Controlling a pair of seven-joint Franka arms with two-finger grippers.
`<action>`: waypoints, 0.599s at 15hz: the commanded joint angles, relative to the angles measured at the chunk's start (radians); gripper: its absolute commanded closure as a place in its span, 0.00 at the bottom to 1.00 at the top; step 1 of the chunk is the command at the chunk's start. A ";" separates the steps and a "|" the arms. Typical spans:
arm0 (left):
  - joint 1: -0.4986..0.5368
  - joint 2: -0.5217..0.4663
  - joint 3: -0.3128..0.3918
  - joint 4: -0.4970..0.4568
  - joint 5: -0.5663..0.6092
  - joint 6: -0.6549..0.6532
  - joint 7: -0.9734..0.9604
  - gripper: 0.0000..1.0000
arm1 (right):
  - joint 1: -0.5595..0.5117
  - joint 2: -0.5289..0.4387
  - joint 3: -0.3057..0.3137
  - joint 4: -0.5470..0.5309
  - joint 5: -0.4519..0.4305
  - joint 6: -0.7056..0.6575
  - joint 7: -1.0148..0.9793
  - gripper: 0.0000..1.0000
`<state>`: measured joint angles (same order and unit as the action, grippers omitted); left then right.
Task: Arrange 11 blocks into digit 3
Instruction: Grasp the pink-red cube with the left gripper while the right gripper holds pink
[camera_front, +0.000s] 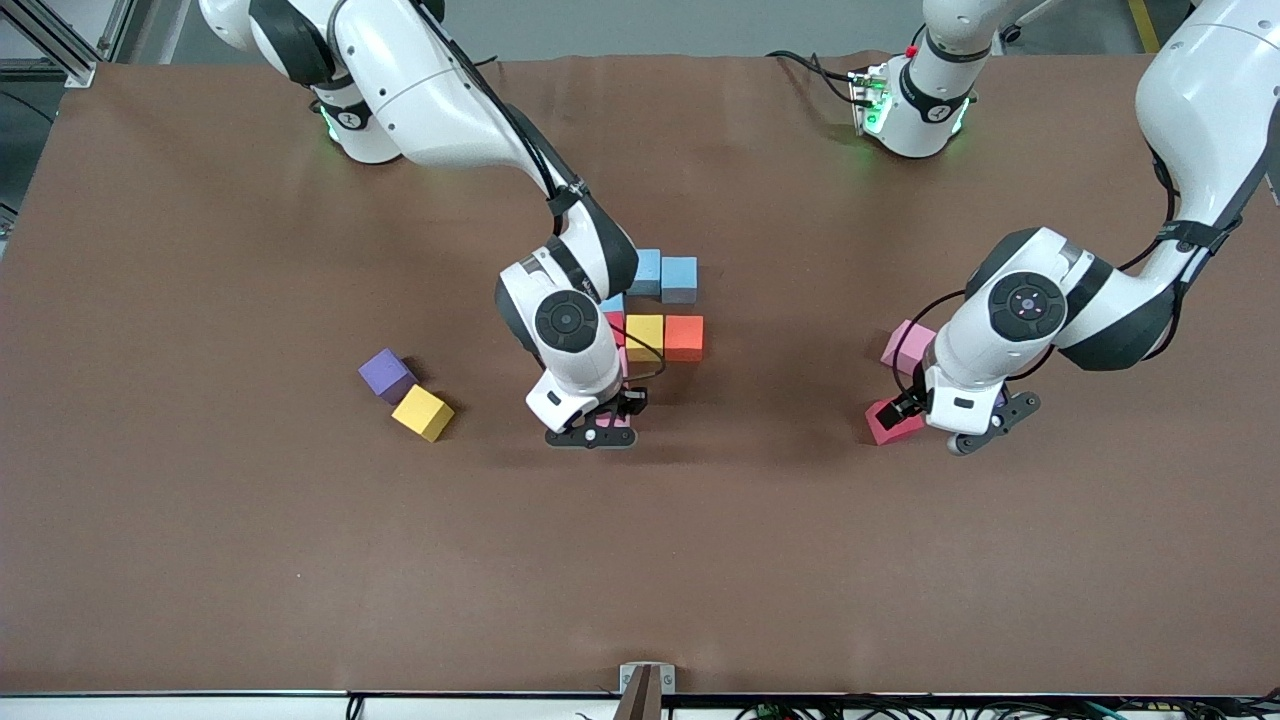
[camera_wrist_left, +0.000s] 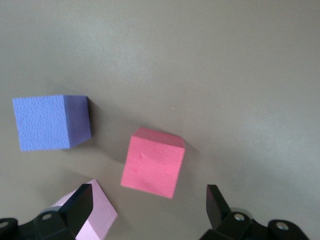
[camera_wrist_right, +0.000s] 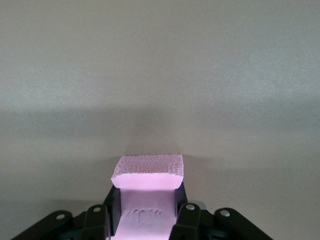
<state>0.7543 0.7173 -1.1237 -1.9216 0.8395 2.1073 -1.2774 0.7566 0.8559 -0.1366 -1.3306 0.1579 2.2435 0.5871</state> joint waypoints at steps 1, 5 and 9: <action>-0.001 0.017 -0.001 -0.016 0.059 0.026 -0.002 0.00 | 0.006 -0.038 -0.005 -0.079 -0.015 0.002 -0.010 0.95; -0.048 0.036 0.082 -0.014 0.078 0.109 -0.002 0.00 | 0.006 -0.038 -0.006 -0.084 -0.015 0.002 -0.007 0.94; -0.087 0.056 0.128 -0.008 0.078 0.128 0.012 0.00 | 0.006 -0.038 -0.006 -0.088 -0.015 0.005 -0.004 0.94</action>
<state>0.6838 0.7706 -1.0124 -1.9342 0.8987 2.2215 -1.2773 0.7566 0.8417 -0.1379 -1.3546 0.1574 2.2448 0.5838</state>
